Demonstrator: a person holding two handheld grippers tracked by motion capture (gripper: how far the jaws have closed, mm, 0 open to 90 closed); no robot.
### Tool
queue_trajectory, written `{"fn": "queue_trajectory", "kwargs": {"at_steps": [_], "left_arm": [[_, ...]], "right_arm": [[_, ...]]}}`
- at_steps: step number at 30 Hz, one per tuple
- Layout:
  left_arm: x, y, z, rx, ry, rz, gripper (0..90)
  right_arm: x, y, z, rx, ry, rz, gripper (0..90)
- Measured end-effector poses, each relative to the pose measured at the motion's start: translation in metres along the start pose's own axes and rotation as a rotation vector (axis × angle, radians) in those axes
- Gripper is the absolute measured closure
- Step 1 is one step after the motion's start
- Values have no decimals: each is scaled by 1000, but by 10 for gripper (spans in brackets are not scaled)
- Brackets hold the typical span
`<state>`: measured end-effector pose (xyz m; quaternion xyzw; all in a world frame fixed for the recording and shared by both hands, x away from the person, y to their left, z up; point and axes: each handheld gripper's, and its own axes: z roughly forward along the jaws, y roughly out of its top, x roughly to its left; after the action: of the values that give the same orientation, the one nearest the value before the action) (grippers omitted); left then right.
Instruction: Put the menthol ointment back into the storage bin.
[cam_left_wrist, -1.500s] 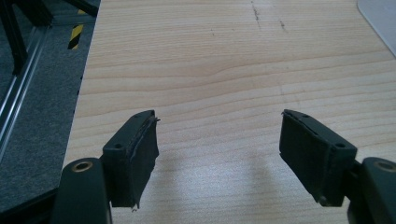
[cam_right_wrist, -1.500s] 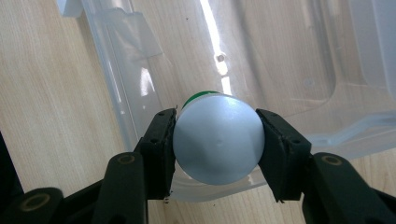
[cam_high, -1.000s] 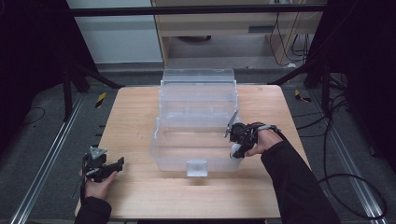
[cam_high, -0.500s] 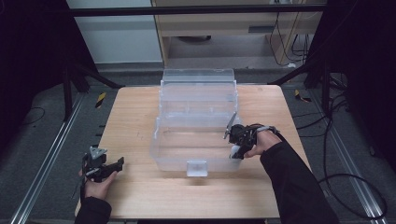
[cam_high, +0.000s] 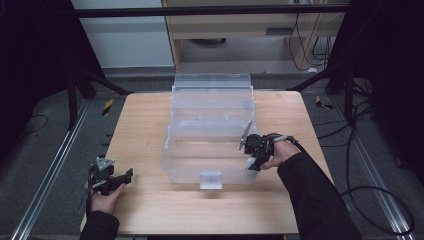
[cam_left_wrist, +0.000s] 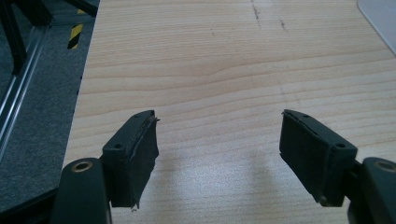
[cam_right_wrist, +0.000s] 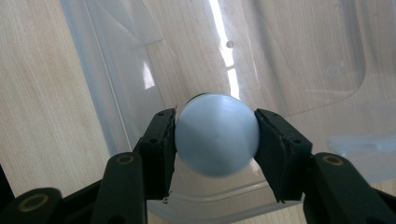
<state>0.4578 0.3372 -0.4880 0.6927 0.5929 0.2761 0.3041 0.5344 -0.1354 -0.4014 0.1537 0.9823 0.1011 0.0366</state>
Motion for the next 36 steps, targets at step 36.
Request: {"fn": "queue_trajectory", "kwargs": {"at_steps": [36], "left_arm": [[-1,0,0,2,-1,2,277]], "right_arm": [[18,-61,-59,-476,-254,303,205]]}}
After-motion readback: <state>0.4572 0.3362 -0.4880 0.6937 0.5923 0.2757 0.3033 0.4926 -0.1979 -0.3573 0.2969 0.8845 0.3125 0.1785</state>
